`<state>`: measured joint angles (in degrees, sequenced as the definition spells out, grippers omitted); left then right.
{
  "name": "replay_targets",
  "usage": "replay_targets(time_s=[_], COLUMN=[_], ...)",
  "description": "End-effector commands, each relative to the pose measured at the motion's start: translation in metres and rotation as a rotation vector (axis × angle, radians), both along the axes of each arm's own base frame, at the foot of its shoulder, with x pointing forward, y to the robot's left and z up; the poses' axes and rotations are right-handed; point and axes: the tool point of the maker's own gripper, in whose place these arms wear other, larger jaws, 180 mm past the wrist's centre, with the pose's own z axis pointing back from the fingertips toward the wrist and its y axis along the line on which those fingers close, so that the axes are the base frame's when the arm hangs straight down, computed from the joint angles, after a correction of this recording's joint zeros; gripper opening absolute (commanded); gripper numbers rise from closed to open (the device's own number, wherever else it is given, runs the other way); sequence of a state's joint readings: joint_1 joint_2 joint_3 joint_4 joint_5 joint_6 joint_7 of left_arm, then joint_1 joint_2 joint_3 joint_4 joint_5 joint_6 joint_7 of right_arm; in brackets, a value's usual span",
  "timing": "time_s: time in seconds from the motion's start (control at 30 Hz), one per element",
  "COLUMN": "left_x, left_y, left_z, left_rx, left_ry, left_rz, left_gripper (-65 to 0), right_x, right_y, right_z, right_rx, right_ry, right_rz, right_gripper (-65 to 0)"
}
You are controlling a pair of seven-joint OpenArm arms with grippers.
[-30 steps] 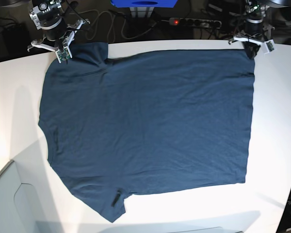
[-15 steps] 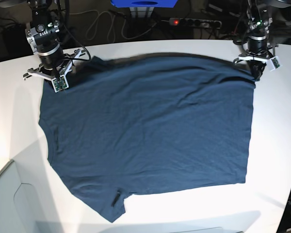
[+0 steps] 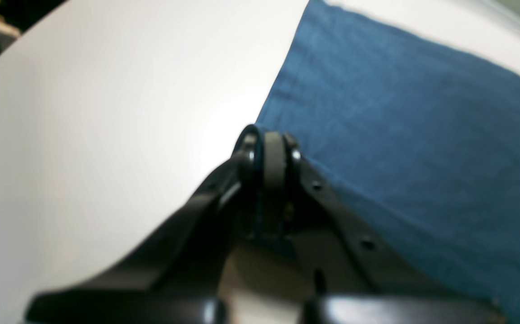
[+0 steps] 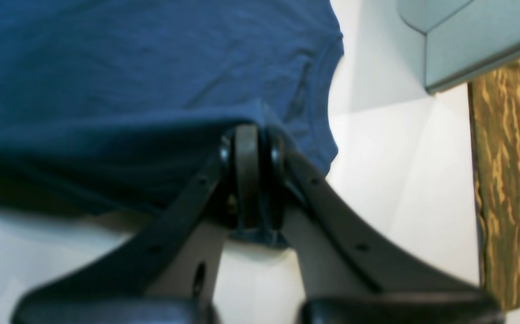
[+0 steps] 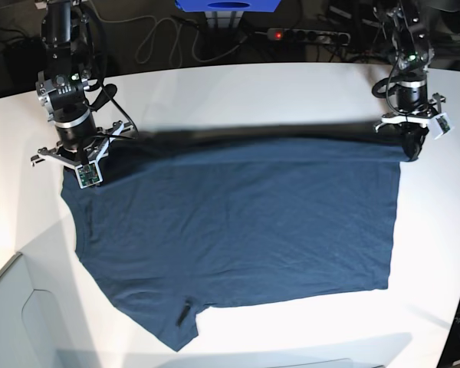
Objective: Fold the T-shirt properly
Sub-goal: 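Carry the shoulder edge with both grippers over the shirt toward the hem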
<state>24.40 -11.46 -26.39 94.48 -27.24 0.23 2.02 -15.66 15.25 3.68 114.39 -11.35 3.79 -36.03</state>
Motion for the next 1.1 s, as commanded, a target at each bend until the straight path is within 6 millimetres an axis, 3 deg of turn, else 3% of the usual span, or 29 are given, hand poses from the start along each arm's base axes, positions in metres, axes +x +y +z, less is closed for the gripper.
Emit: replay_targets(time_s=[0.0,0.43,0.63,1.07], left_x=[0.008,0.048,0.059,0.073], left_y=[0.004,0.017,0.005,0.005], left_z=[0.015,0.014,0.003,0.006], left_rx=[0.024,-0.014,-0.037,0.067], left_ry=[-0.052,-0.111,-0.094,-0.076], left_rz=[0.000,0.045,0.011,-0.010], left_gripper=[-65.0,-65.0,-65.0,-65.0], right_x=[0.009,0.073,0.088,0.108], right_y=[0.000,-0.016,-0.021,-0.015], right_z=[0.011,0.006,0.005,0.014], right_rx=[-0.006,0.017,0.022,0.052], right_ry=[-0.046,-0.069,-0.072,-0.099], right_rz=[0.012,-0.047,-0.060,-0.067], right_gripper=[-64.9,-64.9,-64.9,-64.9])
